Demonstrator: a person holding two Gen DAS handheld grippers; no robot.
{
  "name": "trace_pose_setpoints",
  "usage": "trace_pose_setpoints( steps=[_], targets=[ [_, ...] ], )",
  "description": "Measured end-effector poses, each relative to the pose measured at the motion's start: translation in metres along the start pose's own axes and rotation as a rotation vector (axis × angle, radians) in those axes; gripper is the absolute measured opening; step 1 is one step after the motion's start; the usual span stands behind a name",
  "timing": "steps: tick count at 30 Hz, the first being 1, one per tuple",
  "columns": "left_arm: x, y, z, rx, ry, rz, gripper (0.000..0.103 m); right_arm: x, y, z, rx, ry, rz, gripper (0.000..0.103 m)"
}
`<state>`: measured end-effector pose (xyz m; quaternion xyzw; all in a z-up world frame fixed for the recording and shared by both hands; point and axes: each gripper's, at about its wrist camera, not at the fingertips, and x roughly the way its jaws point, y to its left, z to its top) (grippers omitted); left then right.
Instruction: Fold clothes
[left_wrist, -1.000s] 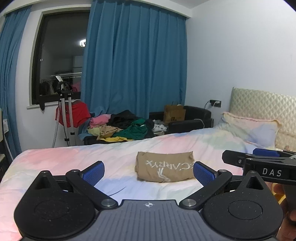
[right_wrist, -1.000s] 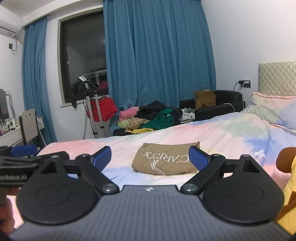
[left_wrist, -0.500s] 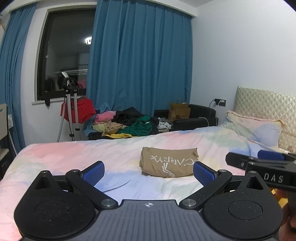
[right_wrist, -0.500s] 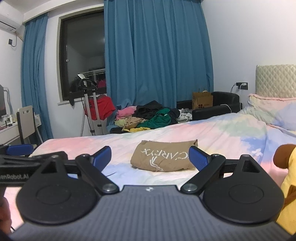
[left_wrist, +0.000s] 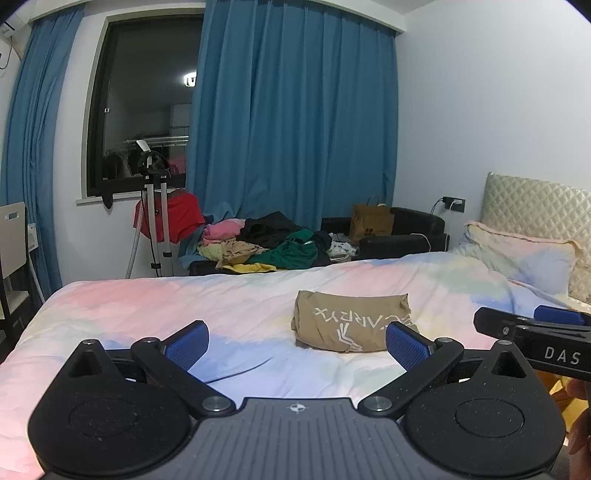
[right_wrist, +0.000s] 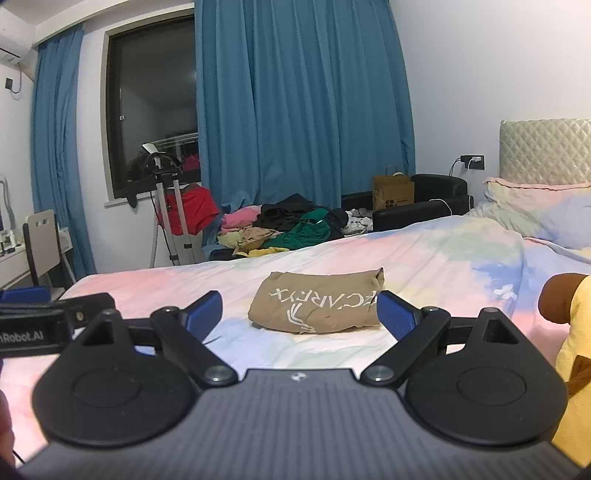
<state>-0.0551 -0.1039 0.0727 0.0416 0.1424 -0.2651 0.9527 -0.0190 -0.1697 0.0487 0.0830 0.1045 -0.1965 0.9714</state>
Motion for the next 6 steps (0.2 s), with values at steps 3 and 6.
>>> trace_pose_setpoints(
  steps=[3,6],
  targets=[
    [-0.0023,-0.0016,-0.0001,0.014,-0.001,0.0,0.103,-0.0018,-0.0001,-0.0002,-0.002,-0.002,-0.005,0.092],
    [-0.0066,-0.0026,0.0009,0.01,-0.008,-0.013,0.103,-0.003,-0.0004,-0.0006,0.006,0.0,-0.013,0.092]
  ],
)
